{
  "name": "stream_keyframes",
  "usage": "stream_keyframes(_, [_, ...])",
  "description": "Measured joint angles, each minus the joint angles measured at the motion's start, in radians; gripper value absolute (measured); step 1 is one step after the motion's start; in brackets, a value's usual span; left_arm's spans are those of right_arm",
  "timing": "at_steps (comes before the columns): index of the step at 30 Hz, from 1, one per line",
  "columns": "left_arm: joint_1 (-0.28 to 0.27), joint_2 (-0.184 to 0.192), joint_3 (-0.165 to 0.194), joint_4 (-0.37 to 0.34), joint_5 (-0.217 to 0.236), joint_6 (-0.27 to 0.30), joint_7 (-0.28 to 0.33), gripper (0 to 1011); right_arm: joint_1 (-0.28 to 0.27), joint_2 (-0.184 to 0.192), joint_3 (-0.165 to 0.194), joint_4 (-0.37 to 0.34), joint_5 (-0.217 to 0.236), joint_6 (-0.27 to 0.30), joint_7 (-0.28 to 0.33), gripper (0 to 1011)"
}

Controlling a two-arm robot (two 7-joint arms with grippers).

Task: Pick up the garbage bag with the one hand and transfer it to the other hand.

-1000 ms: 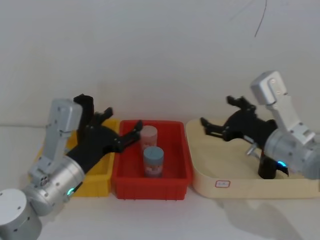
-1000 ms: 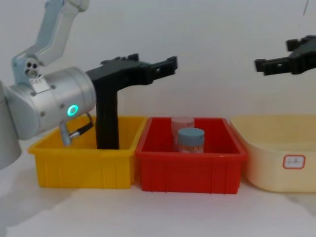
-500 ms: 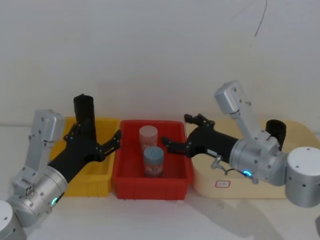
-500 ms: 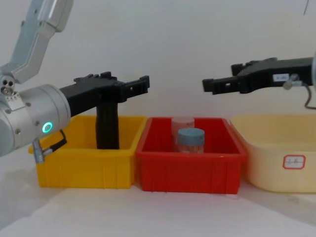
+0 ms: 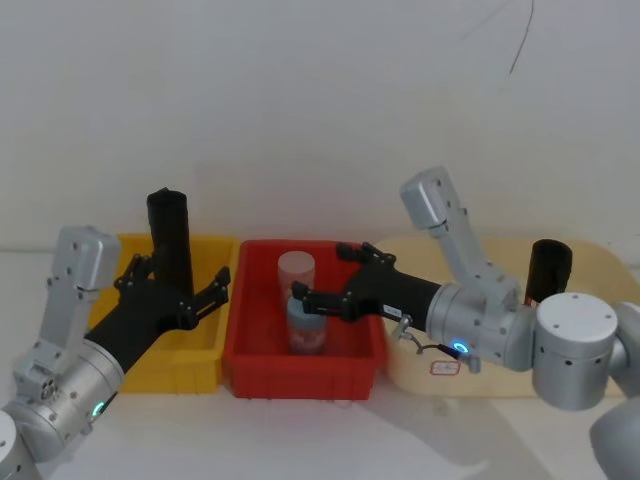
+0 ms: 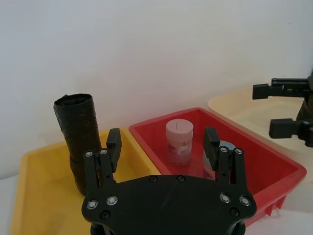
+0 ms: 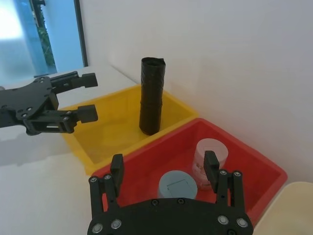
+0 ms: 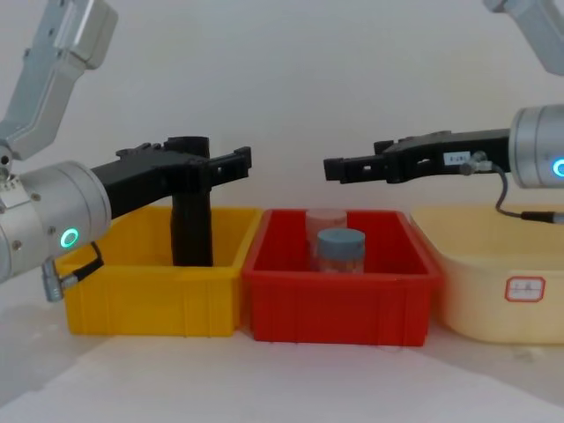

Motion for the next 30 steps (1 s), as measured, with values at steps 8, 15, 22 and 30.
stream_keyframes(8, [0.004,0.002,-0.003,-0.001,0.002,0.002,0.004,1002,0.039,-0.025,-0.015,0.088,0.01,-0.012,0.015,1000])
stream_keyframes(15, [0.006,0.003,-0.004,-0.002,0.003,0.003,0.006,1002,0.08,-0.044,-0.04,0.184,0.009,-0.029,0.035,1000])
stream_keyframes(22, [0.007,0.003,-0.005,-0.002,0.003,0.003,0.007,1002,0.112,-0.061,-0.056,0.263,0.007,-0.047,0.047,1000])
stream_keyframes(30, [0.007,0.004,-0.005,-0.002,0.004,0.004,0.008,1002,0.155,-0.081,-0.066,0.366,0.008,-0.076,0.053,1000])
